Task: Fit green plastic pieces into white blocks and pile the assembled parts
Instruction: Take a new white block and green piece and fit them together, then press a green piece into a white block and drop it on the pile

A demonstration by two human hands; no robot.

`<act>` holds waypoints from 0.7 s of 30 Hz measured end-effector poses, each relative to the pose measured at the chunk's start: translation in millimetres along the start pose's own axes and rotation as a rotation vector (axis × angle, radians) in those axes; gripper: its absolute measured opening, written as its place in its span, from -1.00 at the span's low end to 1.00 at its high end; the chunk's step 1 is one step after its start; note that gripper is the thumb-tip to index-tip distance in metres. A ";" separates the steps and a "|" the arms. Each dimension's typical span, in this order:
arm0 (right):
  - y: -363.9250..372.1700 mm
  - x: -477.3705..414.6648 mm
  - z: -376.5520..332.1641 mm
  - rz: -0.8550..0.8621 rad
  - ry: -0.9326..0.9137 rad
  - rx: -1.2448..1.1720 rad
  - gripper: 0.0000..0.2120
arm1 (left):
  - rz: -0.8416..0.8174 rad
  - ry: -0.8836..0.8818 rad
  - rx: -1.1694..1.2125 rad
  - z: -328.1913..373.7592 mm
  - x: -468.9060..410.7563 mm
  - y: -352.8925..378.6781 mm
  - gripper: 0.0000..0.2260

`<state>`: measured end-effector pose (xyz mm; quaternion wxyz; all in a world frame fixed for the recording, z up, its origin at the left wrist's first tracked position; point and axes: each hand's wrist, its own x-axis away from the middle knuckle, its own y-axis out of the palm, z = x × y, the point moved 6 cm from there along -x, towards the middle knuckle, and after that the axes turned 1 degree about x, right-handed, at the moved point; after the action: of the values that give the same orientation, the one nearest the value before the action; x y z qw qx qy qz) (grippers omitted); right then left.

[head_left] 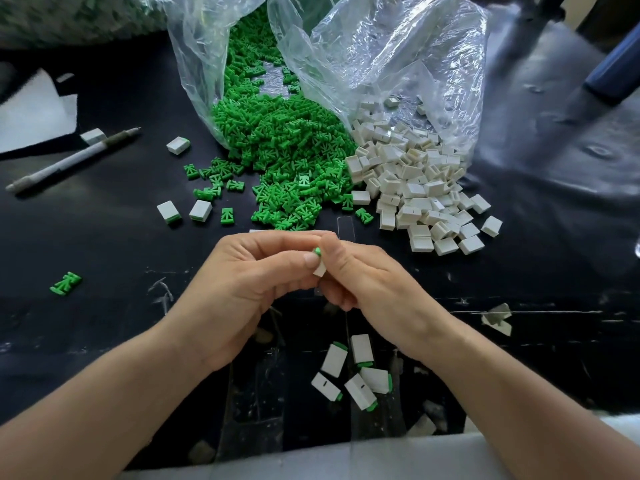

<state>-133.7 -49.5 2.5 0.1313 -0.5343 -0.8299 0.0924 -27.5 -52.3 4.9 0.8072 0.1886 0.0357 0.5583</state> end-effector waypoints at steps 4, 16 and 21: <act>-5.9 -0.8 0.7 0.010 0.053 -0.027 -0.28 | -0.029 0.004 -0.020 2.8 1.3 3.3 -0.82; -58.1 -10.7 14.8 0.501 0.000 0.448 -0.82 | 0.016 -0.061 -0.337 -2.4 5.9 4.4 -0.80; -59.8 -14.0 10.8 0.544 -0.039 0.648 -0.74 | -0.277 -0.178 -0.470 -12.4 14.9 23.7 -0.76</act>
<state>-183.2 -87.1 8.2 0.2476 -0.6631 -0.5892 0.3897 -46.3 -28.1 3.9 0.8972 0.0380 -0.1402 0.4171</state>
